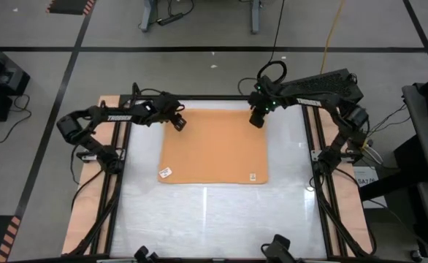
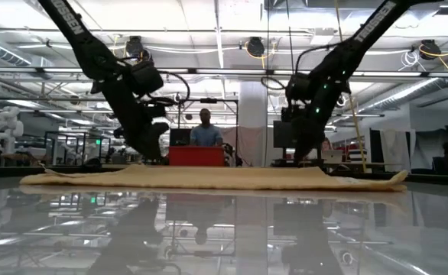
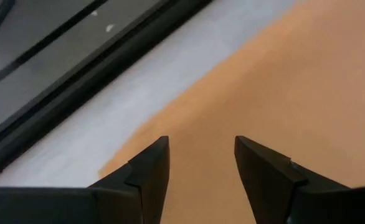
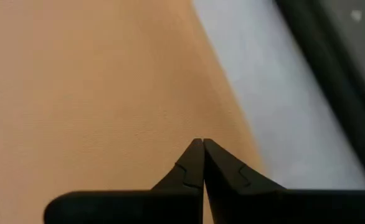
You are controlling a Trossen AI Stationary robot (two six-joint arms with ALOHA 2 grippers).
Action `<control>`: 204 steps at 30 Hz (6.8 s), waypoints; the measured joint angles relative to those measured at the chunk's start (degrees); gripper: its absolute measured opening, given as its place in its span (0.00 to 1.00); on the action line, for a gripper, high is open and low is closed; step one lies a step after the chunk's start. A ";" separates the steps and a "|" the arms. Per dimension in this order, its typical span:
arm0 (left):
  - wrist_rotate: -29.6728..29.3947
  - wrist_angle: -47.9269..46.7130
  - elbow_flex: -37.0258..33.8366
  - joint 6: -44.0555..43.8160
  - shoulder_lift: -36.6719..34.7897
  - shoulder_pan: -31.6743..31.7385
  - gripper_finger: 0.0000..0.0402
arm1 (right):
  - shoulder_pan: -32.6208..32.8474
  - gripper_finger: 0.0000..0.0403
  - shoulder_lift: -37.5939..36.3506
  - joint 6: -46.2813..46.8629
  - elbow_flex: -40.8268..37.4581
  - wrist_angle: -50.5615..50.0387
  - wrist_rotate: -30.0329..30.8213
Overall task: Roll towel
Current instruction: Roll the yellow towel
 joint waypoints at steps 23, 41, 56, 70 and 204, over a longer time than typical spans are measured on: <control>-4.19 -7.11 0.31 -3.26 6.37 2.47 0.47 | -7.44 0.00 -1.76 -4.30 -11.04 10.50 -0.38; 0.88 -4.87 -0.07 6.69 -2.24 -1.89 0.47 | -2.90 0.00 -2.59 0.68 -10.56 8.88 -0.39; 7.94 9.53 2.05 10.34 5.17 0.56 0.28 | 9.17 0.00 -2.98 7.17 -3.03 12.75 8.19; 7.21 4.69 2.34 8.90 10.53 3.38 0.20 | 3.76 0.00 1.61 1.88 -1.14 10.33 7.09; -19.84 21.25 -9.42 -22.09 -3.78 -64.62 0.20 | 99.84 0.40 -11.99 34.32 -30.91 30.22 31.36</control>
